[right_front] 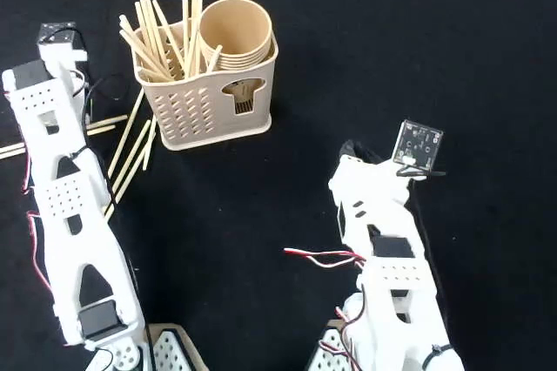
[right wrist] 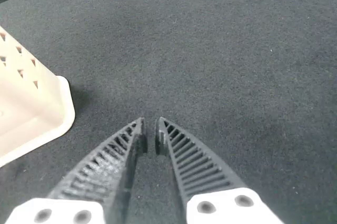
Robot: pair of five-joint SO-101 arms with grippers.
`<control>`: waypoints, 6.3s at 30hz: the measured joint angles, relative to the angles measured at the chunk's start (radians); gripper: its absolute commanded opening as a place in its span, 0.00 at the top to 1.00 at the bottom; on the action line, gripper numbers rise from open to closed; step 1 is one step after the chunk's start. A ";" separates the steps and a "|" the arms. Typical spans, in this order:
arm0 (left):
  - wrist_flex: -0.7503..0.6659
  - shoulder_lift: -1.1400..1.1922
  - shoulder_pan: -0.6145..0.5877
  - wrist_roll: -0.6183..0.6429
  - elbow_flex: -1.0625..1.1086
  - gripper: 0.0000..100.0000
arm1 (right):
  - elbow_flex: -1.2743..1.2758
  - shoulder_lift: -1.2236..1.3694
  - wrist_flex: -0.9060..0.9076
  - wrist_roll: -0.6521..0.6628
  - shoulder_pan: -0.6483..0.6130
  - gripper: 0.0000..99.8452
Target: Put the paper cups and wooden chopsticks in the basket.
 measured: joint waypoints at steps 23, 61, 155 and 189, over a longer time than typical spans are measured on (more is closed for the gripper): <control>0.031 -0.367 -0.074 -0.094 0.310 0.89 | 0.000 0.000 0.000 0.000 0.000 0.95; -0.068 -0.371 -0.066 -1.174 0.577 0.86 | 0.000 0.000 0.000 0.000 0.000 0.95; 0.015 -0.724 -0.046 0.190 0.015 0.97 | 0.000 0.000 0.000 0.000 0.000 0.95; -0.428 -2.005 0.267 0.284 1.336 0.97 | 0.000 0.000 0.000 0.000 0.000 0.95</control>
